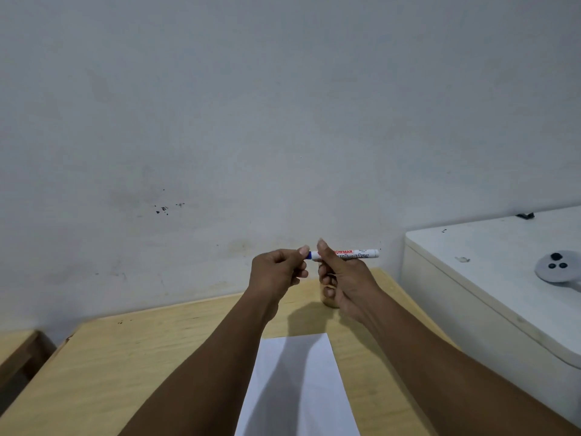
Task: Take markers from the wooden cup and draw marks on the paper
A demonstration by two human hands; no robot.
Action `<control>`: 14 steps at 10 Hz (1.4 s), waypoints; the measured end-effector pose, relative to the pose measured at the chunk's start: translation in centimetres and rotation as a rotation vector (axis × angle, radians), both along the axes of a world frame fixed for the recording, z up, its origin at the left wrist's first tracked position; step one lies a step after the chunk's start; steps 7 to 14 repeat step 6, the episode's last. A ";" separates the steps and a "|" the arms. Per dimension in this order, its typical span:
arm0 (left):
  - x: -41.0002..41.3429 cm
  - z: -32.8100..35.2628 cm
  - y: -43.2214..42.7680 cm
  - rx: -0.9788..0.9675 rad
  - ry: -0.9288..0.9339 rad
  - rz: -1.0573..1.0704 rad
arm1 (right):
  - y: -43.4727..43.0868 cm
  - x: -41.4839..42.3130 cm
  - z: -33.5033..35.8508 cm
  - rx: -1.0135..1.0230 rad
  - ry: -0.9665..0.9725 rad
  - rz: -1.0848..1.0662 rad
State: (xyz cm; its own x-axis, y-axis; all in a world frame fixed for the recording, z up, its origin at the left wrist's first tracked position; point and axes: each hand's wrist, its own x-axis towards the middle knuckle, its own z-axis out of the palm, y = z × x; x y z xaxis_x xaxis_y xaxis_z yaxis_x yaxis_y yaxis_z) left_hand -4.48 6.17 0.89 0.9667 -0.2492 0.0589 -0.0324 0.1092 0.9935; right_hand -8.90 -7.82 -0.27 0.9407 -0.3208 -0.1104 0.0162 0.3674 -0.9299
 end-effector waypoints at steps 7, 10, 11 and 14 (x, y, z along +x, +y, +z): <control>5.8 0.9 -6.8 0.945 -0.667 0.019 | -11.2 0.4 0.0 -0.525 0.229 -0.127; 5.8 0.9 -6.8 0.945 -0.667 0.019 | -11.2 0.4 0.0 -0.525 0.229 -0.127; 5.8 0.9 -6.8 0.945 -0.667 0.019 | -11.2 0.4 0.0 -0.525 0.229 -0.127; 5.8 0.9 -6.8 0.945 -0.667 0.019 | -11.2 0.4 0.0 -0.525 0.229 -0.127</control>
